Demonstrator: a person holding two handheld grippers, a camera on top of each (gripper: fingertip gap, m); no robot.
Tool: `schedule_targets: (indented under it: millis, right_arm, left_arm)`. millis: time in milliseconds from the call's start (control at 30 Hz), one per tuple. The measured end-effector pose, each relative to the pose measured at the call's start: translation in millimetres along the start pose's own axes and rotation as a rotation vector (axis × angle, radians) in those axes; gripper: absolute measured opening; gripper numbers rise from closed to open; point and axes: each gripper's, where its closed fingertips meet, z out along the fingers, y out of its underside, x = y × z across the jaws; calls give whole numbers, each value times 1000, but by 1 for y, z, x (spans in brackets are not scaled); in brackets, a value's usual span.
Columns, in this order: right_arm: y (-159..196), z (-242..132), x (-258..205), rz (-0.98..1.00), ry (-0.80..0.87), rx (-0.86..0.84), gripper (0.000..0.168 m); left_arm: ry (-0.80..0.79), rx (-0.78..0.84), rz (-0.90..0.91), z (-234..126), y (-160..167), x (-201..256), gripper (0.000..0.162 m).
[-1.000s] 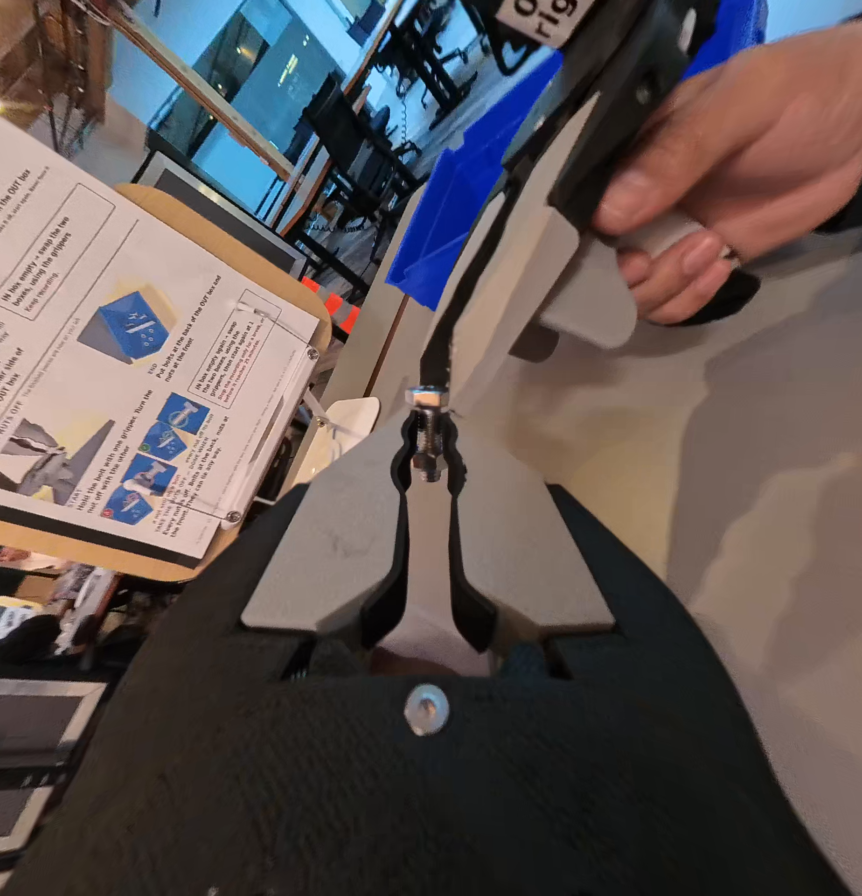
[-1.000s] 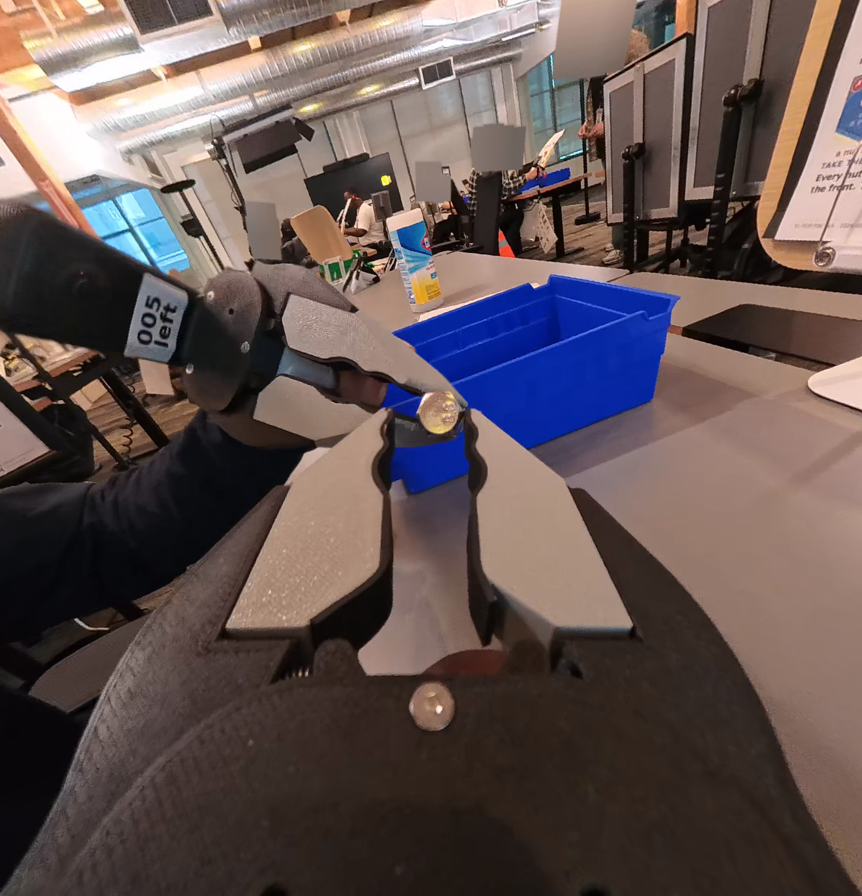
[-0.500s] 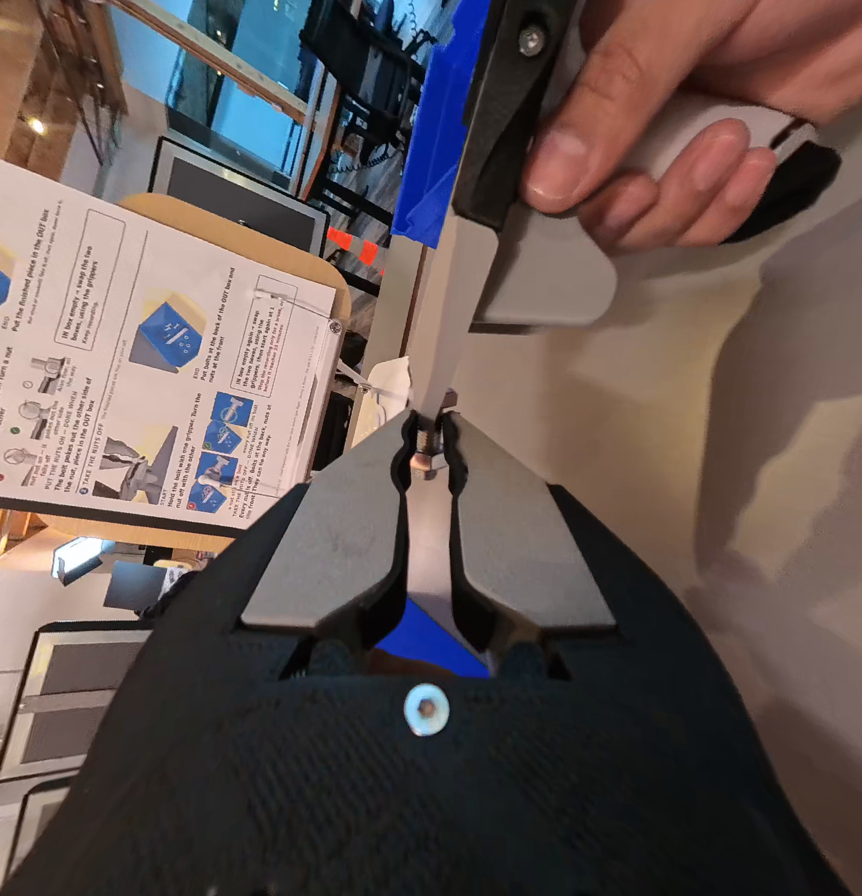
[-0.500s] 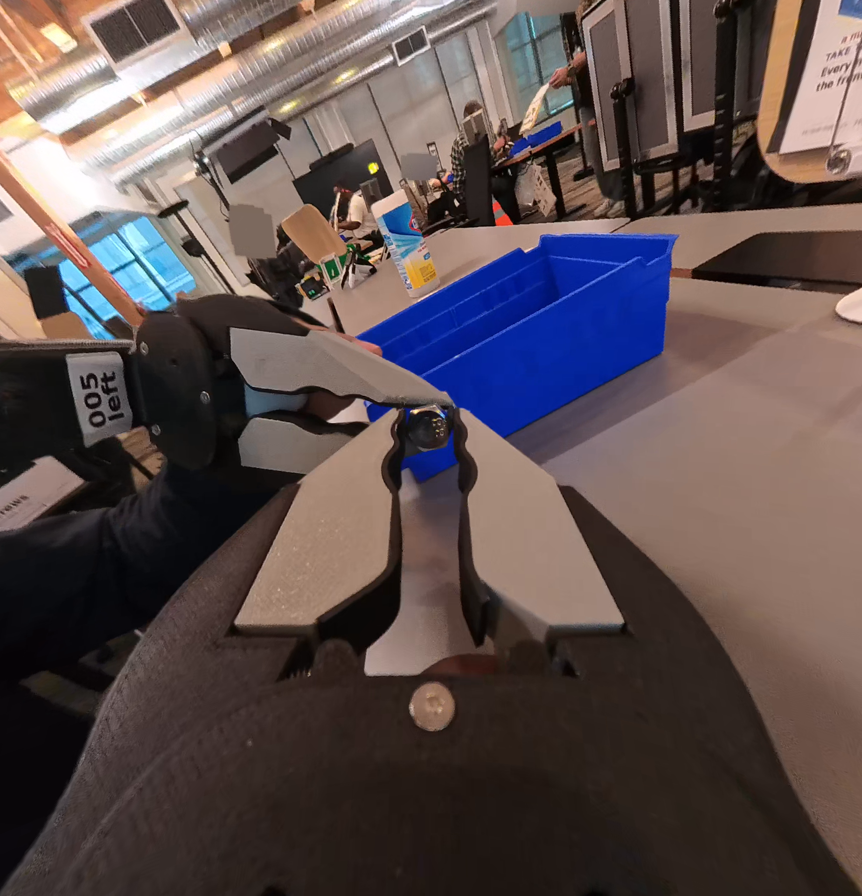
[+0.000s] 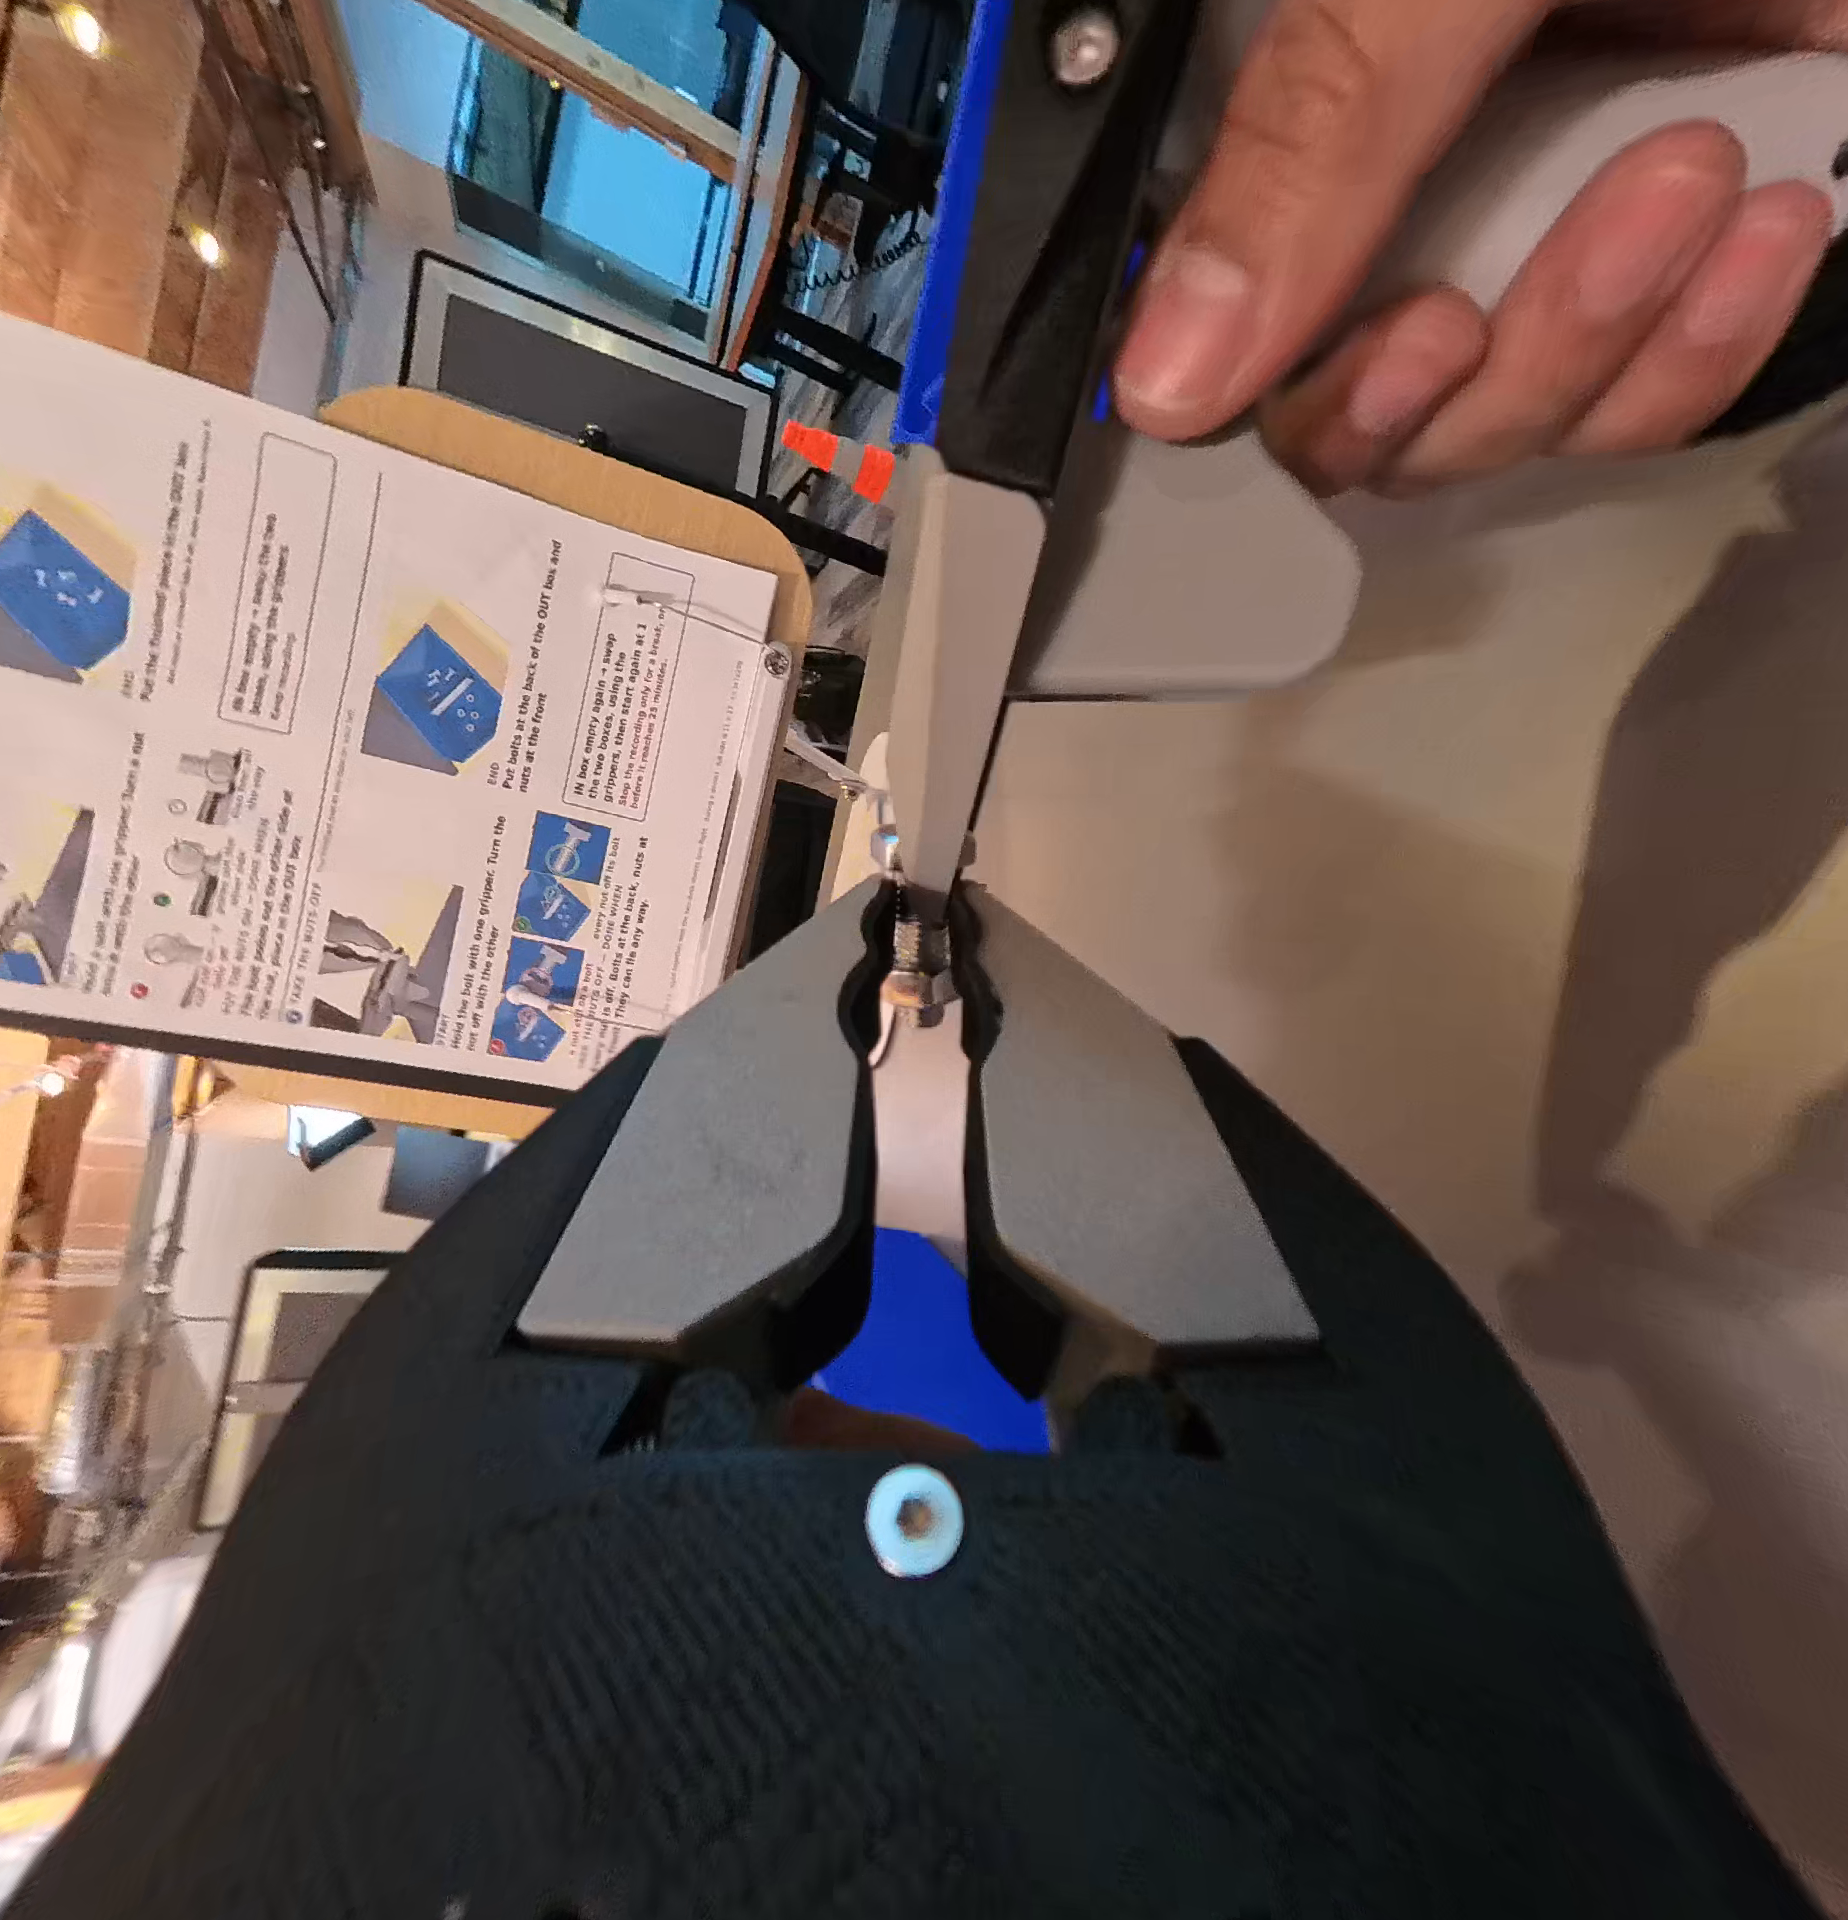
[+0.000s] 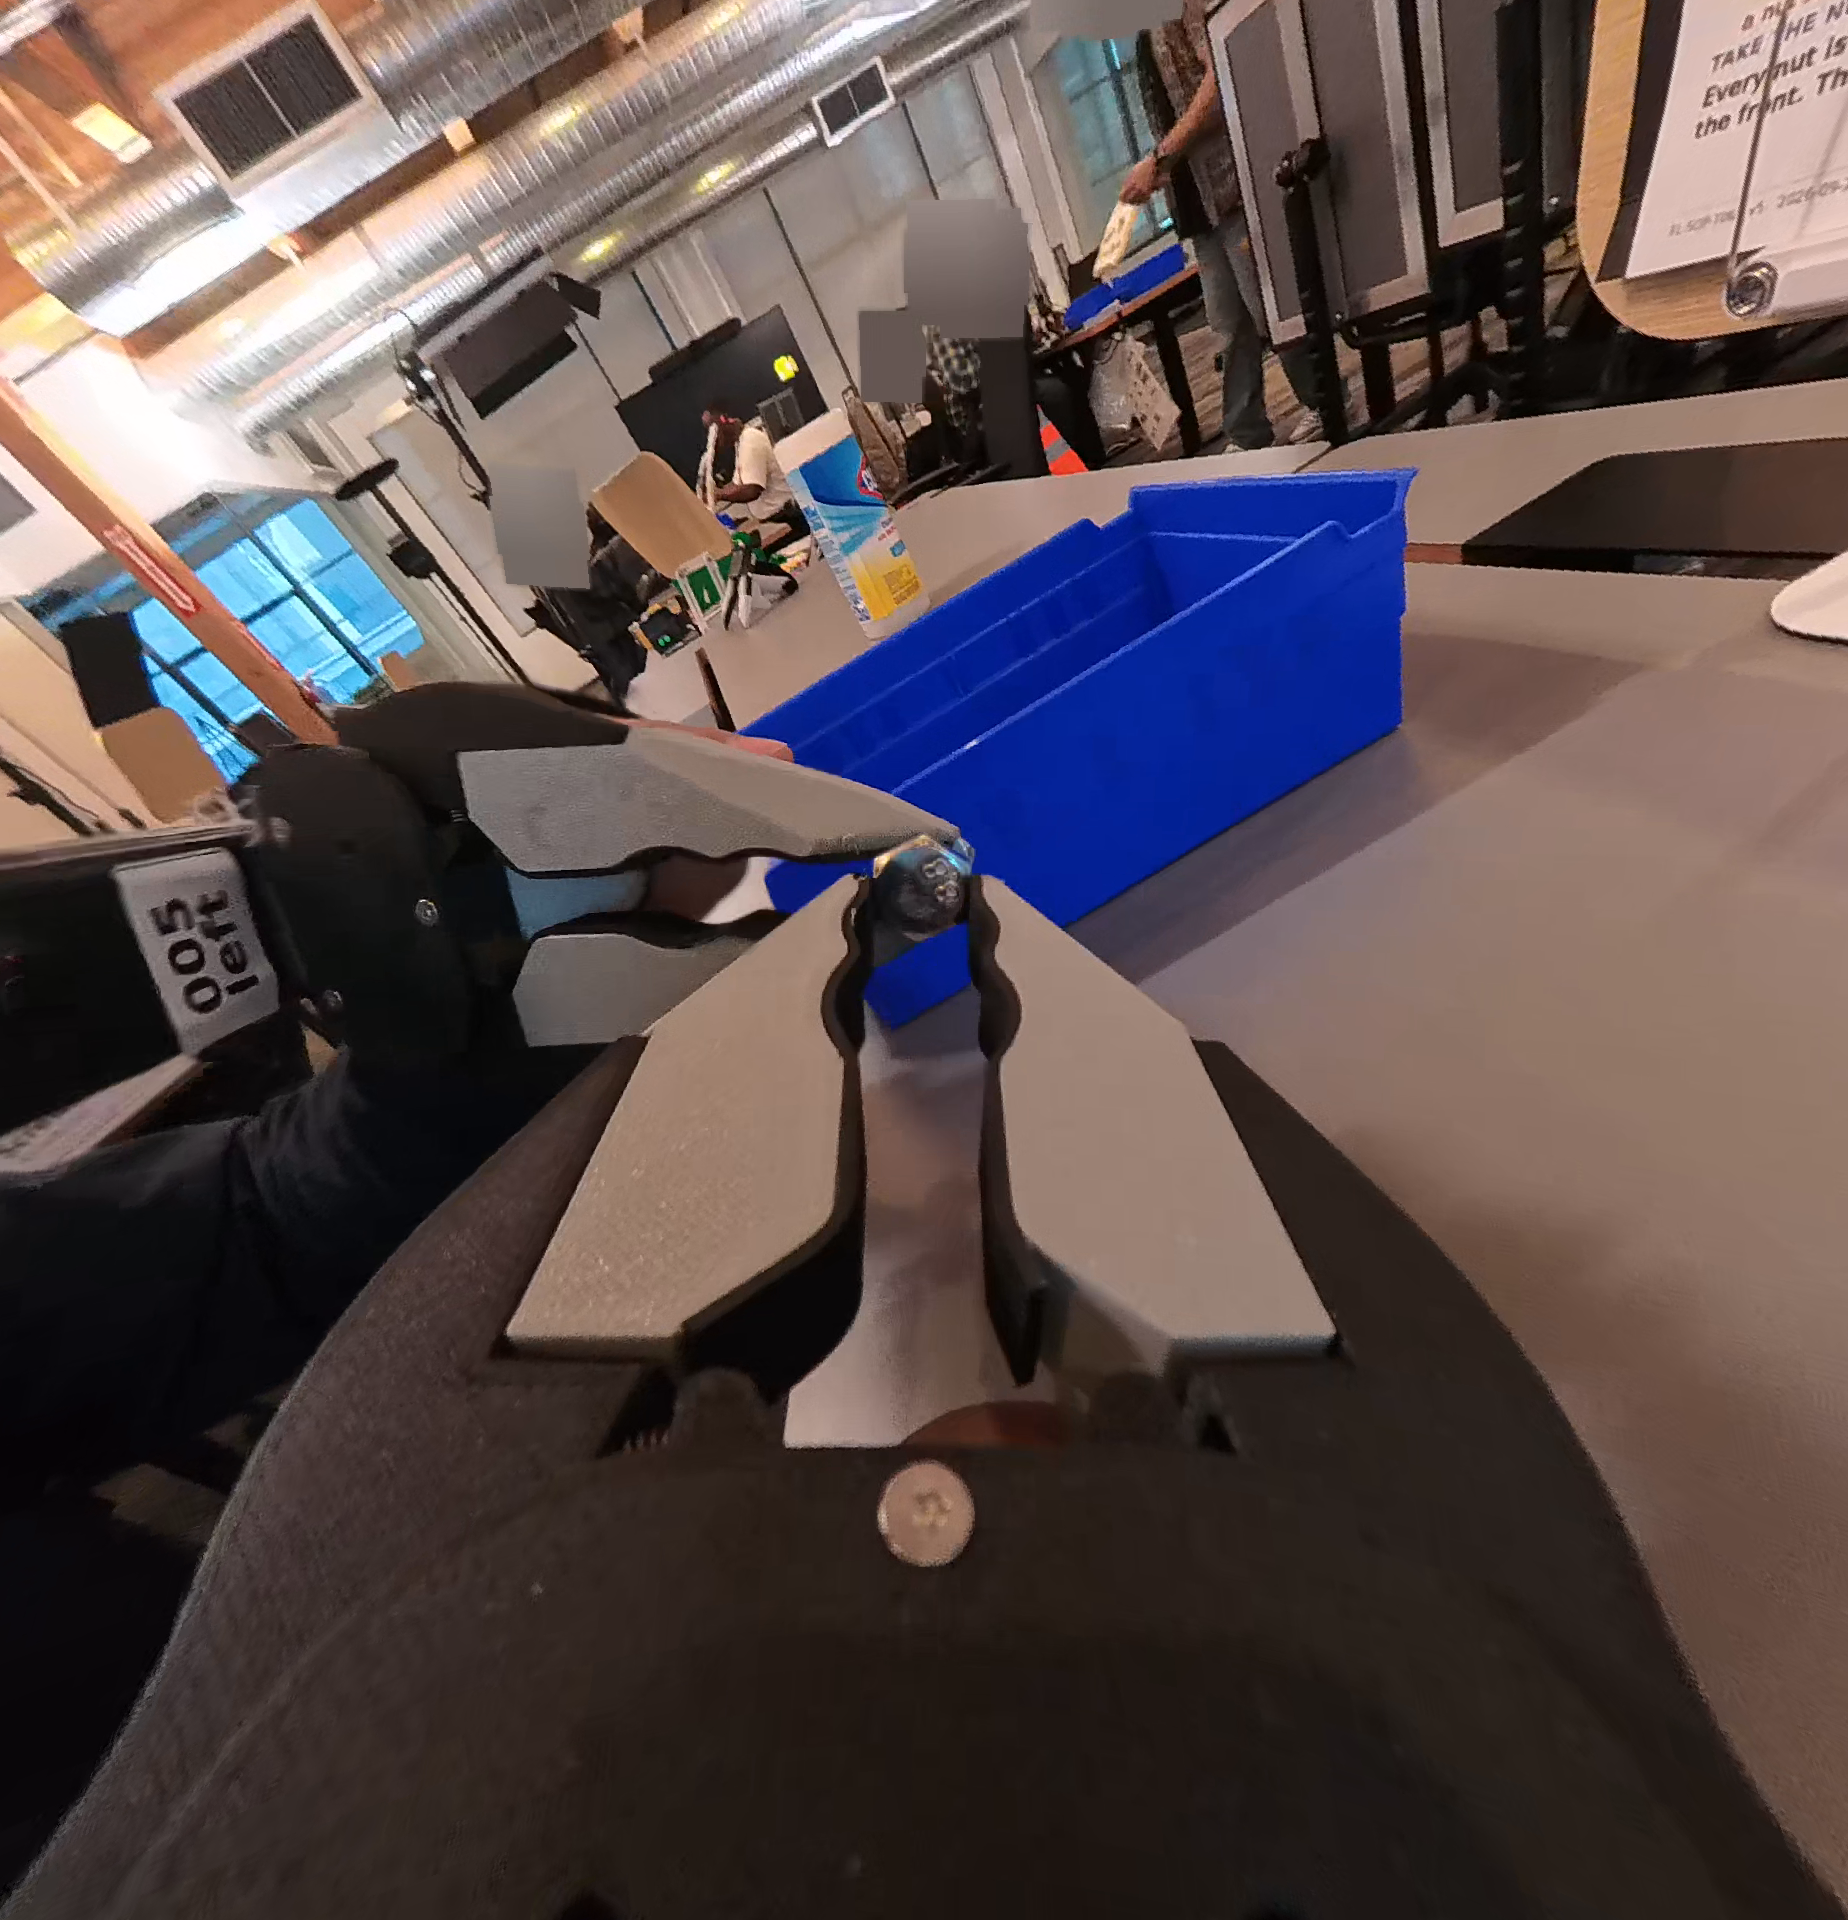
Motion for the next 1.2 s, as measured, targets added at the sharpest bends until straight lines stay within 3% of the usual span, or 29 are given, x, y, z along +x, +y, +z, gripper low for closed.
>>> schedule_targets:
  millis: [67,133,233,400,467,567,633,700,1033,1200]
  right_arm:
    - [-3,-2,-4,10,-28,17,14]
    - [-8,-4,-8,8,-50,42,14]
    - [-11,-6,-12,-25,-52,51,14]
    - [-24,-13,-21,-68,-77,120,14]
    - [-37,-20,-37,-73,-163,194,14]
    - [-40,-23,-62,-55,-307,225,14]
    - [-35,-19,-69,-59,-341,210,14]
    - [-33,-17,-69,-79,-321,199,14]
    - [-17,-9,-64,-81,-313,124,14]
    - [-15,-5,-63,-90,-298,129,14]
  left_arm:
    - [-3,34,-140,-3,-3,-2,8]
    - [10,58,-389,-8,-4,-9,13]
    - [20,127,-728,-23,-6,-18,4]
    - [-52,133,-909,-44,5,-27,8]
    - [31,214,-1066,-52,-5,-20,6]
    - [239,480,-1340,-63,-36,-16,3]
    - [310,598,-1500,-64,-36,-22,0]
    - [375,722,-1566,-71,-39,-28,0]
    - [494,923,-1690,-79,-44,-35,0]
    - [456,908,-1654,-76,-47,-35,0]
